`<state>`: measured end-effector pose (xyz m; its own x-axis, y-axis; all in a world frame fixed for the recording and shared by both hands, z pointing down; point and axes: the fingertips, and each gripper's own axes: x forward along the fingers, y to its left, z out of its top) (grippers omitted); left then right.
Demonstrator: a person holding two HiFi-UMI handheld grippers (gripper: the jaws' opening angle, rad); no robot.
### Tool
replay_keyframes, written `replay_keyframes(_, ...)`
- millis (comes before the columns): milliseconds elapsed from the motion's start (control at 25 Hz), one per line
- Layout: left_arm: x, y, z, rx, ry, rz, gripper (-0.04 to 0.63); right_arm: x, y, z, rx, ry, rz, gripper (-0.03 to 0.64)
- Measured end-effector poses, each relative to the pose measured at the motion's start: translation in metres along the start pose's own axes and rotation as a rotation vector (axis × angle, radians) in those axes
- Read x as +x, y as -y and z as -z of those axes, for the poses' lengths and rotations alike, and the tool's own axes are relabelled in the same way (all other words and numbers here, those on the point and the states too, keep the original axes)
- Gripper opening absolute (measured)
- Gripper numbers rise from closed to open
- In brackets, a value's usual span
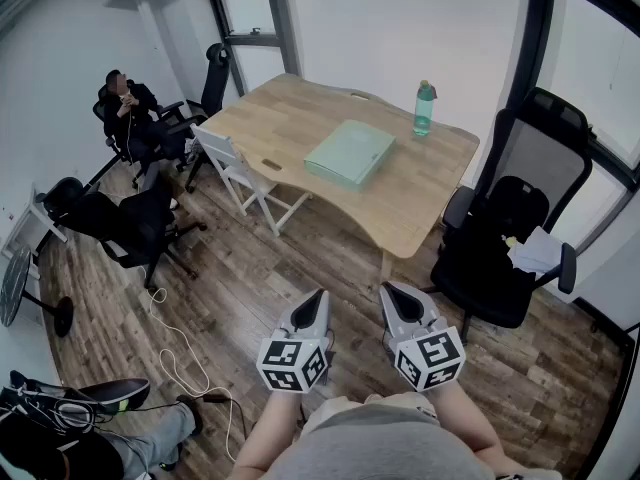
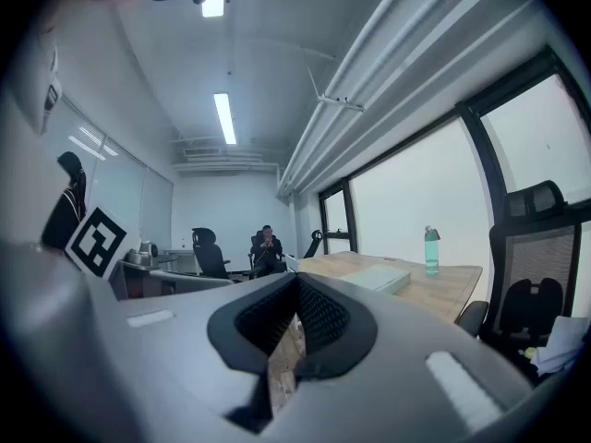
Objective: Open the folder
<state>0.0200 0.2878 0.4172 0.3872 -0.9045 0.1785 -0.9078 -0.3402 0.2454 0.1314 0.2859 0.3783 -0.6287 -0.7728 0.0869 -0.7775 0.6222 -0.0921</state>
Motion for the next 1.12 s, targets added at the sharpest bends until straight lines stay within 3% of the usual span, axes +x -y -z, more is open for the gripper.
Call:
replay_keyframes(840, -0.005, 0.028, 0.013, -0.027, 0.009, -0.004, 0.005, -0.025, 0.005, 0.01, 0.013, -0.011, -0.041, 0.0)
replay_keyframes(1120, -0.018, 0.026, 0.025, -0.041, 0.004, -0.062, 0.005, -0.027, 0.0, 0.02, 0.024, -0.025, -0.085, 0.0)
